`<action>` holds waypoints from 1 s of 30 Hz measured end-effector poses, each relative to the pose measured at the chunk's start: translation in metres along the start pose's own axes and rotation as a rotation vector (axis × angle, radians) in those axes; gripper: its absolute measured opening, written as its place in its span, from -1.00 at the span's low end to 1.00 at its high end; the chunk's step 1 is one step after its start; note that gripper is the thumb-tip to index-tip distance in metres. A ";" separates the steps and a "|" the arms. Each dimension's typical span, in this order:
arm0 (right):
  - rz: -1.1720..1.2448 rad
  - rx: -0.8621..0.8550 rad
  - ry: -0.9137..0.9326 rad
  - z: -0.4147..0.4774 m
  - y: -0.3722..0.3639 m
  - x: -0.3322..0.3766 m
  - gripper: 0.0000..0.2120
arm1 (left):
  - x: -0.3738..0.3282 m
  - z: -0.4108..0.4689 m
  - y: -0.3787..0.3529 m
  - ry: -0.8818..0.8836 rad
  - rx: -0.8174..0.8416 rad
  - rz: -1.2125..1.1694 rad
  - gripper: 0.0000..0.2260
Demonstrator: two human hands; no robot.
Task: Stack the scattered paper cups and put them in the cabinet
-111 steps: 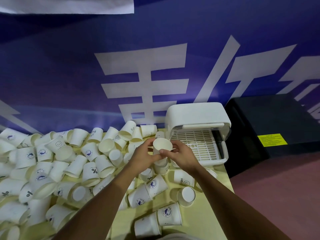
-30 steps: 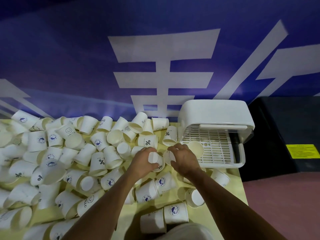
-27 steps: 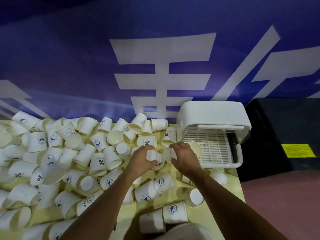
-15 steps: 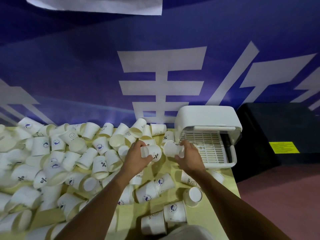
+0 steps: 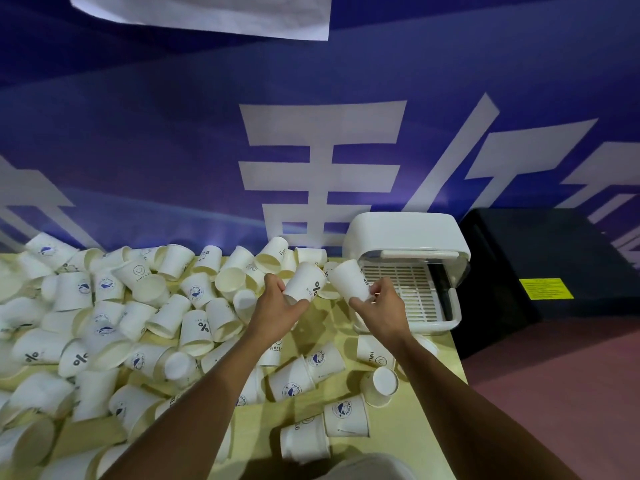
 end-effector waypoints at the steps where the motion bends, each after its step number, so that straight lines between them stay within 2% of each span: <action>1: 0.025 -0.012 -0.012 -0.001 -0.001 0.001 -0.63 | -0.001 0.000 0.000 0.006 0.007 -0.020 -0.60; 4: 0.108 -0.036 -0.036 -0.004 -0.001 0.004 -0.58 | -0.002 0.003 0.001 0.044 0.052 -0.097 -0.62; 7: 0.194 -0.016 -0.016 -0.005 -0.001 0.004 -0.42 | -0.004 0.002 0.002 0.069 0.101 -0.135 -0.61; 13: 0.250 0.063 0.069 -0.007 -0.001 0.010 -0.24 | -0.011 -0.001 0.000 0.021 0.171 -0.198 -0.35; 17: 0.306 0.049 0.088 -0.007 -0.002 0.009 -0.29 | -0.015 -0.002 -0.003 -0.009 0.212 -0.178 -0.23; 21: 0.331 0.028 0.077 -0.006 0.000 0.005 -0.34 | -0.018 -0.003 -0.009 -0.013 0.208 -0.153 -0.18; 30: 0.277 0.028 0.109 0.001 0.008 -0.012 -0.39 | -0.023 -0.006 -0.021 -0.015 0.203 -0.129 -0.27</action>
Point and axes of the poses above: each hand's wrist, its own z-axis towards the middle knuckle, its own y-axis out of the back of the hand, x = y × z, the point moved 2 cm from there along z, towards the middle knuckle, and after that the axes turned 13 degrees about y, right-handed, at the moved point
